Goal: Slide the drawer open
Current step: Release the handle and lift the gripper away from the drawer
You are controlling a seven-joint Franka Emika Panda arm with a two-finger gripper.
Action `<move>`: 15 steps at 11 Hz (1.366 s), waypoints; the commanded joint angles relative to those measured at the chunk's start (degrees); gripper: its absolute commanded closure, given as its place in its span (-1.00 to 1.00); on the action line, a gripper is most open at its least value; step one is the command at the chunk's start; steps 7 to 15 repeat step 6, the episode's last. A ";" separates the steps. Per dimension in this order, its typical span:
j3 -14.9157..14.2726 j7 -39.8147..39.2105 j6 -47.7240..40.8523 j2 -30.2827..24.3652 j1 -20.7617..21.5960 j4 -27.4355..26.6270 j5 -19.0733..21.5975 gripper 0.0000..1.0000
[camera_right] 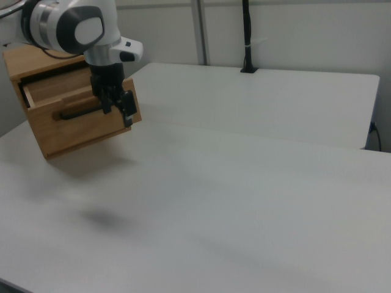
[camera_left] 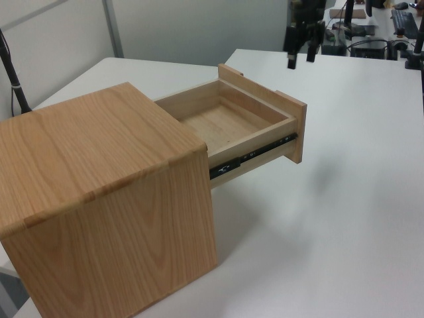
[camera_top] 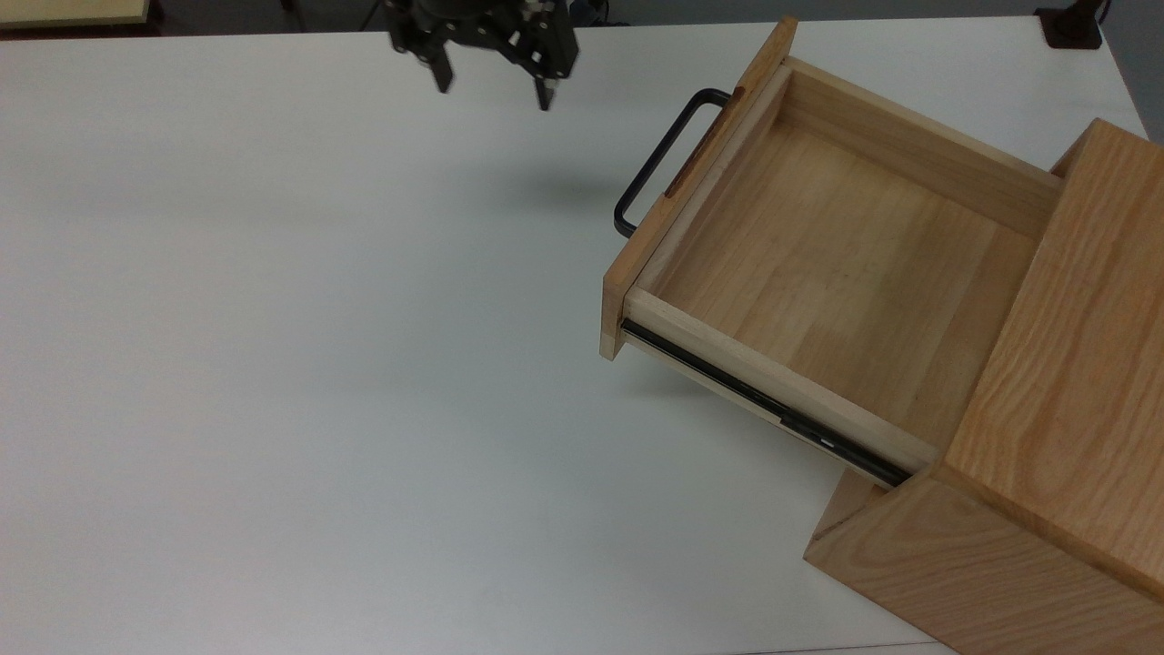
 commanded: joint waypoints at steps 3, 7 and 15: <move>0.19 -10.85 -3.96 -0.39 -3.02 3.01 -9.78 -1.00; -0.08 -10.95 -4.05 -0.39 -3.12 3.01 -9.69 -1.00; -0.08 -10.95 -4.05 -0.39 -3.12 3.01 -9.69 -1.00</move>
